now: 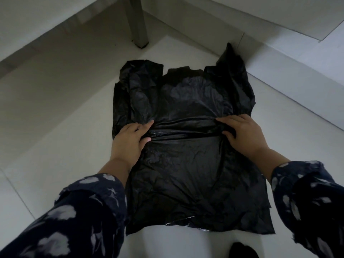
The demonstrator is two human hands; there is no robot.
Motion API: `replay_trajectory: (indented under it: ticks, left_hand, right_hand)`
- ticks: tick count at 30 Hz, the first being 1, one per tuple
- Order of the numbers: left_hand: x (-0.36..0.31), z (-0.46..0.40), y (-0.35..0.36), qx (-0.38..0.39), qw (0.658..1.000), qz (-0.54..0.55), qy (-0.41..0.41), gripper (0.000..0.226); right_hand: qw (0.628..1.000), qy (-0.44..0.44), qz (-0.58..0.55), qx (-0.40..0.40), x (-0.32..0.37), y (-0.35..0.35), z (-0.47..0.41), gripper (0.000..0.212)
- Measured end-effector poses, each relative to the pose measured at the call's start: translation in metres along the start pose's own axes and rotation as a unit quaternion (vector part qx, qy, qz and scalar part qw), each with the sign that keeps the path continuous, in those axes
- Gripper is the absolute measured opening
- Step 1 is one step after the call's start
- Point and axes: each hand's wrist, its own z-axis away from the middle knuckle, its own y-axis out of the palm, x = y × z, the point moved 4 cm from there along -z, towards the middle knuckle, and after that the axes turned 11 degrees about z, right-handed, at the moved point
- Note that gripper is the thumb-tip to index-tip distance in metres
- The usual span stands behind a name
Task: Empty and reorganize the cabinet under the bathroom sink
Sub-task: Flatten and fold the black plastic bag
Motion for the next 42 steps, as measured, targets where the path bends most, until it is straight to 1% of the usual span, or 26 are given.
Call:
replay_trajectory:
  ticks: [4,6,8,9,10,12,13,16,17,19,20,21,22,24,25,27,29,32,34,36,39,42]
  left_hand:
    - [-0.004,0.008,-0.002,-0.022,1.000,0.009,0.012,0.043]
    - [-0.004,0.007,-0.003,-0.023,0.999,0.012,0.021,0.042]
    - [-0.005,0.000,-0.009,-0.032,0.999,0.039,0.016,0.042]
    - [-0.005,-0.006,-0.014,-0.042,0.998,0.049,0.014,0.041]
    - [-0.007,-0.012,-0.020,-0.052,0.997,0.047,0.021,0.041]
    - [-0.013,-0.024,-0.031,-0.056,0.996,0.026,0.057,0.039]
    - [-0.016,-0.027,-0.036,-0.046,0.996,0.016,0.080,0.038]
    - [-0.016,-0.031,-0.049,0.006,0.991,-0.012,0.135,0.043]
    - [-0.017,-0.031,-0.052,0.024,0.990,-0.011,0.138,0.044]
    - [-0.015,-0.032,-0.058,0.035,0.993,-0.003,0.113,0.032]
    - [-0.013,-0.032,-0.059,0.040,0.994,-0.001,0.104,0.027]
    - [-0.012,-0.031,-0.061,0.046,0.993,0.006,0.106,0.027]
    - [-0.012,-0.032,-0.061,0.049,0.992,0.013,0.119,0.033]
    - [-0.010,-0.034,-0.065,0.046,0.989,0.028,0.137,0.044]
    - [-0.011,-0.035,-0.070,0.043,0.990,0.036,0.130,0.045]
    - [-0.017,-0.039,-0.084,0.031,0.992,0.063,0.106,0.046]
    - [-0.025,-0.042,-0.099,0.017,0.991,0.094,0.091,0.045]
    - [-0.031,-0.053,-0.122,0.021,0.986,0.161,0.035,0.033]
    - [-0.036,-0.060,-0.137,0.052,0.981,0.186,-0.003,0.037]
    - [-0.043,-0.065,-0.151,0.072,0.980,0.187,-0.019,0.043]
    - [-0.052,-0.070,-0.172,0.085,0.978,0.191,-0.019,0.051]
    - [-0.059,-0.073,-0.186,0.074,0.980,0.184,-0.006,0.053]
  right_hand:
    - [0.999,0.033,-0.038,-0.007,0.002,-0.002,0.001,0.036]
    - [0.996,0.064,-0.053,0.008,-0.001,-0.001,-0.003,0.035]
    - [0.992,0.095,-0.085,0.020,-0.005,-0.003,-0.013,0.034]
    - [0.990,0.101,-0.096,0.013,-0.007,-0.007,-0.020,0.034]
    - [0.991,0.096,-0.092,-0.003,-0.008,-0.014,-0.027,0.034]
    - [0.997,0.040,-0.056,-0.047,-0.006,-0.031,-0.040,0.033]
    - [0.998,0.010,-0.043,-0.054,-0.004,-0.037,-0.044,0.031]
    - [0.998,-0.041,-0.046,-0.011,0.006,-0.050,-0.045,0.018]
    - [0.997,-0.063,-0.050,-0.001,0.010,-0.054,-0.044,0.018]
    - [0.995,-0.094,-0.031,0.023,0.014,-0.059,-0.044,0.023]
    - [0.995,-0.090,-0.015,0.048,0.014,-0.061,-0.046,0.027]
    - [0.994,-0.072,-0.003,0.080,0.014,-0.062,-0.050,0.033]
    - [0.992,-0.054,0.002,0.115,0.015,-0.064,-0.053,0.038]
    - [0.988,-0.035,-0.007,0.153,0.017,-0.071,-0.058,0.043]
    - [0.987,-0.030,-0.013,0.155,0.018,-0.076,-0.060,0.042]
    - [0.989,-0.021,-0.025,0.147,0.019,-0.090,-0.065,0.034]
    - [0.986,-0.002,-0.044,0.158,0.017,-0.108,-0.069,0.029]
    - [0.979,0.032,-0.076,0.188,0.013,-0.135,-0.075,0.037]
    - [0.973,0.040,-0.080,0.212,0.011,-0.152,-0.078,0.045]
    - [0.971,0.034,-0.067,0.226,0.011,-0.167,-0.080,0.052]
    - [0.976,0.026,-0.042,0.214,0.013,-0.191,-0.085,0.058]
    - [0.984,0.017,-0.007,0.175,0.017,-0.211,-0.093,0.057]
